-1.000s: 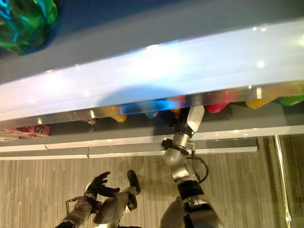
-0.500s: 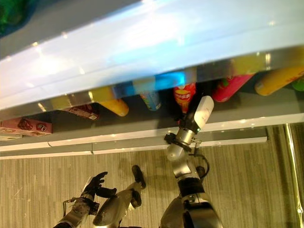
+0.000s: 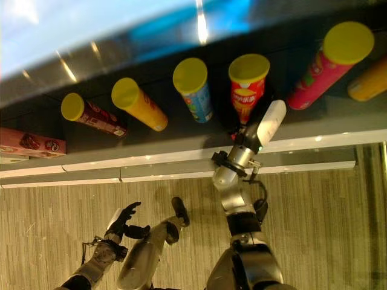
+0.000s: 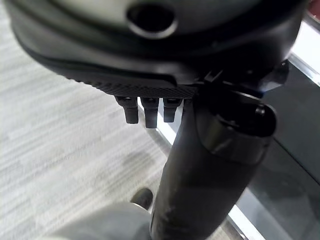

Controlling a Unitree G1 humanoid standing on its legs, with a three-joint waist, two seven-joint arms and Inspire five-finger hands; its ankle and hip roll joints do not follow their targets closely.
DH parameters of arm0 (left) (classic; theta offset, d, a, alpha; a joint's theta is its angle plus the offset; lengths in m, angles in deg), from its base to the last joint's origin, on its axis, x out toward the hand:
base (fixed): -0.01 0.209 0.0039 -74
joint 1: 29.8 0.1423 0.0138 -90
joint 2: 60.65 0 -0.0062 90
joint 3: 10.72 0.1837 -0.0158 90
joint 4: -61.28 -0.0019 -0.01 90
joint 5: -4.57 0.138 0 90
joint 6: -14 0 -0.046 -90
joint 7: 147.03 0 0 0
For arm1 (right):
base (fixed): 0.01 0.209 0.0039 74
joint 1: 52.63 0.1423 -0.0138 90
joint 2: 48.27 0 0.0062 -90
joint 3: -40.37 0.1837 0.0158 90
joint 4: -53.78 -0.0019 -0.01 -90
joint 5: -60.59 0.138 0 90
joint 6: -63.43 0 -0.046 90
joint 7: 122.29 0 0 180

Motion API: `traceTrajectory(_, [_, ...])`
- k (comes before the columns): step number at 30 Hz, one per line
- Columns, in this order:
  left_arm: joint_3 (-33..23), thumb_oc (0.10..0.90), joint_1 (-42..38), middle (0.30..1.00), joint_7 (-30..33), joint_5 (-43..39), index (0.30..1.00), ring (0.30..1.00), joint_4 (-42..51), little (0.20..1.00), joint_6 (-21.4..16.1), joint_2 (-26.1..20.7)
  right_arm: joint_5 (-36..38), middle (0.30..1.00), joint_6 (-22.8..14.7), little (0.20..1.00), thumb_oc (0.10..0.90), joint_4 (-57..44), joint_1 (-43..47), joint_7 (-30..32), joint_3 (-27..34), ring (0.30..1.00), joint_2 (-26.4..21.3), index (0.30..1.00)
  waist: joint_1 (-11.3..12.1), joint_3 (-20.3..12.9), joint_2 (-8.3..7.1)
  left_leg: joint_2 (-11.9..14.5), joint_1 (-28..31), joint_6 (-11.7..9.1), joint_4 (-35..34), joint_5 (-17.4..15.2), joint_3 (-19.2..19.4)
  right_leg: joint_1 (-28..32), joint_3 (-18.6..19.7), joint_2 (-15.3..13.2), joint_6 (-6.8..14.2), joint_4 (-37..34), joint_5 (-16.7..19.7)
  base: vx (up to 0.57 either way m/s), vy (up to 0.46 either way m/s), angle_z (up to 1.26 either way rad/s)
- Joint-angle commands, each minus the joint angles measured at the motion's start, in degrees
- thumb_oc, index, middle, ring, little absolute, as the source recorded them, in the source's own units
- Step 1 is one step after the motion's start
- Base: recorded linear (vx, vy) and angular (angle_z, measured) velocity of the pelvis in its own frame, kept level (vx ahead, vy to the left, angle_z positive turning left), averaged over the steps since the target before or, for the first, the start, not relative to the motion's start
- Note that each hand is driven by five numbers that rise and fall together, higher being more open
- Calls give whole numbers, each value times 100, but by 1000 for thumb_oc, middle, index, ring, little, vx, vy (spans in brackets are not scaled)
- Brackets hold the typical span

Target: Put the goods on the table back onto the shelves and tidy them up.

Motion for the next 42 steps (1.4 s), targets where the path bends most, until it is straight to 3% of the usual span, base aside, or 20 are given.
traceTrajectory(1, [-60, 800, 109, 900, 474, 355, 900, 900, 255, 900, -74, -251, -509, 300, -611, 300, 400, -525, 630, 481, 51, 300, -308, 300, 193, 227, 755, 31, -209, -185, 449, -550, -321, -90, 7, -106, -227, 1000, -543, -33, 46, -3])
traceTrajectory(3, [-73, 800, 79, 900, 560, 417, 900, 900, 300, 900, -81, -257, -572, 300, -580, 300, 400, -487, 766, 541, 60, 300, -370, 300, 240, 227, 762, 55, -434, -96, 539, -490, -230, -324, -77, -148, -285, 1167, -486, -12, 67, -7])
traceTrajectory(5, [-61, 800, 103, 900, 582, 413, 900, 900, 299, 900, -69, -254, -609, 300, -569, 300, 400, -407, 817, 563, 90, 300, -420, 300, 302, 227, 761, 58, -405, -116, 667, -647, -283, -337, -48, -209, -208, 1436, -630, 24, 63, -7])
traceTrajectory(6, [-79, 800, 66, 900, 588, 411, 900, 900, 309, 900, -70, -250, -612, 300, -577, 300, 400, -407, 862, 568, 89, 300, -431, 300, 302, 227, 759, 71, -526, -51, 653, -535, -202, -462, -109, -233, -270, 1422, -535, 45, 56, -14])
traceTrajectory(7, [-55, 800, 71, 900, 604, 427, 900, 900, 254, 900, -49, -249, -652, 300, -598, 300, 400, -366, 828, 614, 106, 300, -424, 300, 370, 227, 736, 93, -489, -54, 837, -724, -267, -258, -149, -341, -217, 1798, -844, 23, 26, -16])
traceTrajectory(9, [-37, 800, 53, 900, 615, 451, 900, 900, 240, 900, -17, -265, -656, 300, -598, 300, 400, -363, 821, 638, 126, 300, -442, 300, 396, 227, 724, 119, -537, -19, 954, -762, -295, -142, -230, -388, -270, 2023, -1015, 55, -15, 5])
traceTrajectory(11, [-56, 800, -73, 900, 683, 501, 900, 900, 127, 900, 38, -372, -706, 300, -518, 300, 400, -306, 863, 800, 250, 300, -439, 300, 549, 227, 716, 240, -729, -9, 1085, -724, -296, 360, -394, -430, -459, 2536, -1386, -34, -100, 13])
traceTrajectory(15, [-94, 800, -135, 900, 729, 548, 900, 900, 68, 900, 98, -499, -723, 300, -408, 300, 400, -174, 977, 943, 338, 300, -469, 300, 791, 227, 688, 371, -697, -96, 1026, -693, -244, 920, -378, -426, -487, 2918, -1242, -41, -42, 10])
traceTrajectory(16, [-82, 800, -130, 900, 729, 549, 900, 900, 72, 900, 101, -507, -724, 300, -409, 300, 400, -168, 972, 949, 347, 300, -468, 300, 812, 227, 685, 376, -678, -98, 1021, -699, -232, 926, -363, -422, -481, 2908, -1230, -19, -152, -85])
traceTrajectory(17, [-30, 800, -106, 900, 730, 642, 900, 900, 27, 900, 104, -568, -765, 300, -413, 300, 400, -196, 810, 1128, 388, 300, -529, 300, 916, 227, 490, 357, -706, -182, 1098, -678, -184, 1295, -432, -223, -462, 2270, -1246, -3, -140, -76])
traceTrajectory(21, [-68, 800, -115, 900, 732, 672, 900, 900, 21, 900, 136, -606, -707, 300, -425, 300, 400, 50, 857, 1274, 449, 300, -627, 300, 929, 227, 493, 312, -626, -246, 883, -613, -248, 1422, -638, 42, -476, 1747, -1395, -25, -77, -25])
traceTrajectory(25, [-49, 800, -135, 900, 741, 772, 900, 900, 102, 900, 126, -652, -665, 300, -415, 300, 400, 157, 835, 1187, 396, 300, -708, 300, 840, 227, 524, 312, -679, -234, 796, -546, -303, 1033, -643, 30, -487, 1959, -1399, -17, 13, -4])
traceTrajectory(32, [-153, 800, -219, 900, 894, 956, 900, 900, 33, 900, 117, -736, -390, 300, -464, 300, 400, 233, 697, 1095, 550, 300, -555, 300, 752, 227, 528, 364, -787, -226, 953, -582, -356, 851, -715, -49, -520, 2028, -1608, 6, -9, 3])
traceTrajectory(42, [-77, 800, -329, 900, 1003, 1112, 900, 900, -126, 900, 176, -764, -82, 300, -480, 300, 400, 267, 1074, 860, 483, 300, -310, 300, 835, 227, 614, 332, -850, -181, 1059, -658, -317, 838, -700, -76, -515, 1945, -1640, 9, 10, 4])
